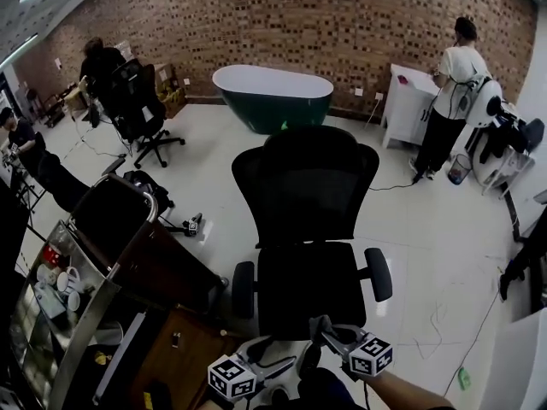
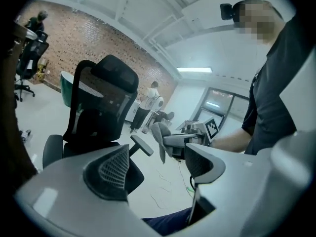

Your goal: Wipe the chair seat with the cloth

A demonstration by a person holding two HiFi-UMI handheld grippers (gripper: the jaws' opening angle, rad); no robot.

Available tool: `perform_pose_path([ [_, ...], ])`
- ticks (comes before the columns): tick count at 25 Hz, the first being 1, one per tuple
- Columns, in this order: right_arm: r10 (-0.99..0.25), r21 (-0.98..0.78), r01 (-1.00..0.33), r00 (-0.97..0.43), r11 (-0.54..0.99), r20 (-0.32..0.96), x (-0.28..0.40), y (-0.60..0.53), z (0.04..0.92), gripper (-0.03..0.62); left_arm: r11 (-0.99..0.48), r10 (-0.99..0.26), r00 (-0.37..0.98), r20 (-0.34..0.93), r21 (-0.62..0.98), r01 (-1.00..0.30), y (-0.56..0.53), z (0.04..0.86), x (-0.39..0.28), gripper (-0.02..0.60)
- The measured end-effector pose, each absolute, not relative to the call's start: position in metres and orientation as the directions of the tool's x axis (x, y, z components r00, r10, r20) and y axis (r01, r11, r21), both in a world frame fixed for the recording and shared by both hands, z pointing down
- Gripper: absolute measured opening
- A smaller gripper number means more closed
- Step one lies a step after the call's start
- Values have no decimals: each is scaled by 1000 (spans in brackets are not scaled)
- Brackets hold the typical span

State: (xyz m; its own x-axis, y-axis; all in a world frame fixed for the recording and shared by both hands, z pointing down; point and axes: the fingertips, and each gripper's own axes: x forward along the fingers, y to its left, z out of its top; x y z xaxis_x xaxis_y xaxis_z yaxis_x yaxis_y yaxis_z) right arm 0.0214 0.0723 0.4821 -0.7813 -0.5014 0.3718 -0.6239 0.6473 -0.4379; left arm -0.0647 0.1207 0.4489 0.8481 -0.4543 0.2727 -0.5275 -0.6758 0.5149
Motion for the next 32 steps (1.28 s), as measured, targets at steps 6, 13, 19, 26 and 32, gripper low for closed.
perform_pose_path([
  [6,-538,-399,-613,-790,682,295,-9,158,432,44,-722,-429,873,235,491,-487,212,418,-86,367],
  [13,-549,-384,-591,-805,709,225,-24,242,394,45,-743,-414,878,240,468,-478,268,401,-90,356],
  [19,-539,-348,-582,-813,735,221,-4,278,384,44,-740,-426,878,218,474,-477,291,395,-73,351],
  [26,-555,-294,-603,-798,742,236,43,305,375,44,-721,-490,853,181,466,-513,300,384,-43,374],
  [32,-567,-292,-615,-789,733,237,78,305,376,43,-716,-515,844,149,468,-519,304,370,-30,377],
])
